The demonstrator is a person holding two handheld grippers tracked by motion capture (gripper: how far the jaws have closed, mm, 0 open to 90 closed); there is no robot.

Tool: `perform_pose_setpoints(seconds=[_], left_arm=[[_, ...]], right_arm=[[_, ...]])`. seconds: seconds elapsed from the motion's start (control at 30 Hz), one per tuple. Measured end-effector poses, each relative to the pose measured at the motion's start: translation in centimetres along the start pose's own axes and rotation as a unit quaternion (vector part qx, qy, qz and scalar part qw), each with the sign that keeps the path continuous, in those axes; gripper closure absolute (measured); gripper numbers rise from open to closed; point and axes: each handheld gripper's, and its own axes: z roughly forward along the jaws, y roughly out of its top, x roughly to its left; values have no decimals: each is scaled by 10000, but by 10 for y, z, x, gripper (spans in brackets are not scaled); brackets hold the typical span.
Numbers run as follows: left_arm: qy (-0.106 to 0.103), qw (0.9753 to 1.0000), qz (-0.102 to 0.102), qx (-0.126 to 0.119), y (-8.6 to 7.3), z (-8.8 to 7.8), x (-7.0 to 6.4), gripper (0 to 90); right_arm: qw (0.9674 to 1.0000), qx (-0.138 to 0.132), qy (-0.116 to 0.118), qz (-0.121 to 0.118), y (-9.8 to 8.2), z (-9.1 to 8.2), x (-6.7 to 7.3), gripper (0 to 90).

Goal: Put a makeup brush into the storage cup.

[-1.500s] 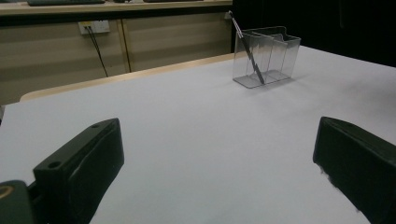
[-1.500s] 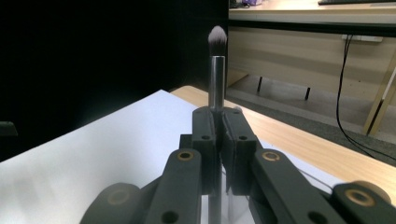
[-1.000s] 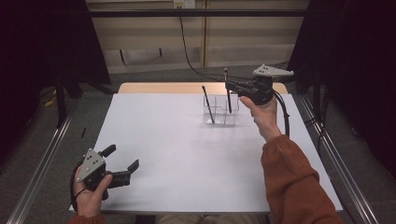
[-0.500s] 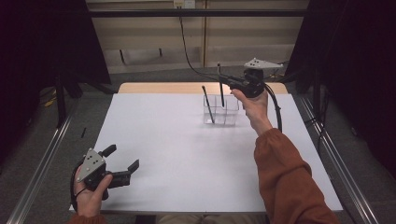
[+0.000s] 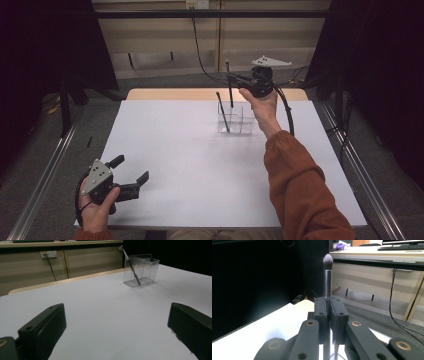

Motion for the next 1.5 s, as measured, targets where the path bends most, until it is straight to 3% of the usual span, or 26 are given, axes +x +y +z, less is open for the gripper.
perform_pose_setpoints(seconds=[0.43,0.73,1.5], left_arm=[[17,10000,21,25,0,0,0,19],[16,10000,29,25,0,-1,0,19],[14,10000,31,27,0,-2,0,19]], right_arm=[[9999,143,-13,-31,-2,23,1,842],[9998,206,-14,5,-14,33,0,842],[9990,385,-212,115,-40,42,-8,842]])
